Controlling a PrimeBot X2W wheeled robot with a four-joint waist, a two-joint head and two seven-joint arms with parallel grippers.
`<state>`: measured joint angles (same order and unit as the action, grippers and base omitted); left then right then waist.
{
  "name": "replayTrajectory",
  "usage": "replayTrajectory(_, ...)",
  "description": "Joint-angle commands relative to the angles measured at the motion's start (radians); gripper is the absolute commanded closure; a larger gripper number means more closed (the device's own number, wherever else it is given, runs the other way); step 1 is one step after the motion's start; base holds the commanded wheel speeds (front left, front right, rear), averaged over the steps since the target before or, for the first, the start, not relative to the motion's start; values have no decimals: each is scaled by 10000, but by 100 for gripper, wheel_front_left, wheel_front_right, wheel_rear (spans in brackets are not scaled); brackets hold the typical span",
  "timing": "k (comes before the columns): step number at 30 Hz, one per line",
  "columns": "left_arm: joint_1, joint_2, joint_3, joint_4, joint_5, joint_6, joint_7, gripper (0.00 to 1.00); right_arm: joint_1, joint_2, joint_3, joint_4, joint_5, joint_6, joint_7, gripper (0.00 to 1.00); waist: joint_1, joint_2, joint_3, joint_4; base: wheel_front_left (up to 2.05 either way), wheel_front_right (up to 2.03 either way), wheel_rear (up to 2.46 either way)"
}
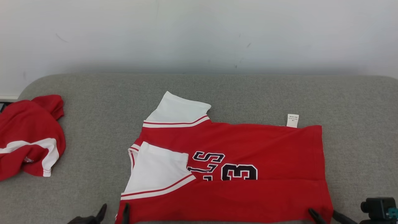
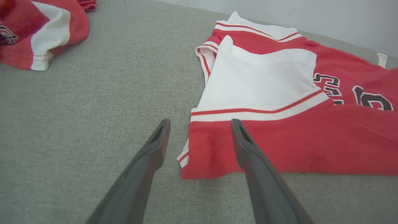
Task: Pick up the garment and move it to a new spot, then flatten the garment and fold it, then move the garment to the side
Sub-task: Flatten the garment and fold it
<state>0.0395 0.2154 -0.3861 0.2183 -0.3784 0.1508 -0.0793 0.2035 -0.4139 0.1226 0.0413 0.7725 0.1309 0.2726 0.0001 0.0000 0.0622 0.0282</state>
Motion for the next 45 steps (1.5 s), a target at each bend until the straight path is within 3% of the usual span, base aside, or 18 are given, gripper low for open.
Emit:
replayTrajectory(1, -173, 91, 68, -46, 113, 53, -129, 0, -87, 45, -124, -227, -91, -6, -212, 0, -1, 0, 9, -7, 0, 0, 0)
replayTrajectory(7, -348, 190, 318, -405, 244, 261, -753, 0, 334, 59, -672, -1097, -201, -6, -890, 0, -1, 0, -13, 23, 0, 0, 0)
replayTrajectory(12, -500, 297, 548, -661, 286, 441, -1153, 0, 128, 212, -1188, -1645, -980, -4, -1954, 0, -1, 0, 26, -81, 0, 0, 0)
replayTrajectory(23, -598, 709, 837, -952, 600, 790, -1434, 0, -246, 1192, -2063, -1027, -3030, -6, -3426, 0, -1, 0, -329, -31, 0, 0, 0)
replayTrajectory(30, -91, 1050, 1310, -1375, 468, 1219, -1324, 0, -82, 1797, -2262, -889, -3444, -6, -3453, 0, -1, 0, -767, -127, 0, 0, 0)
replayTrajectory(36, 221, 1326, 1505, -1765, 444, 1415, -1143, 0, -144, 1919, -2323, -913, -3549, -6, -3389, 0, -1, 0, -953, -131, 0, 0, 0)
replayTrajectory(45, 356, 1863, 1137, -2071, 543, 926, -696, 0, -98, 1948, -2264, -925, -3690, -6, -3109, 0, -1, 0, -1150, -49, 0, 0, 0)
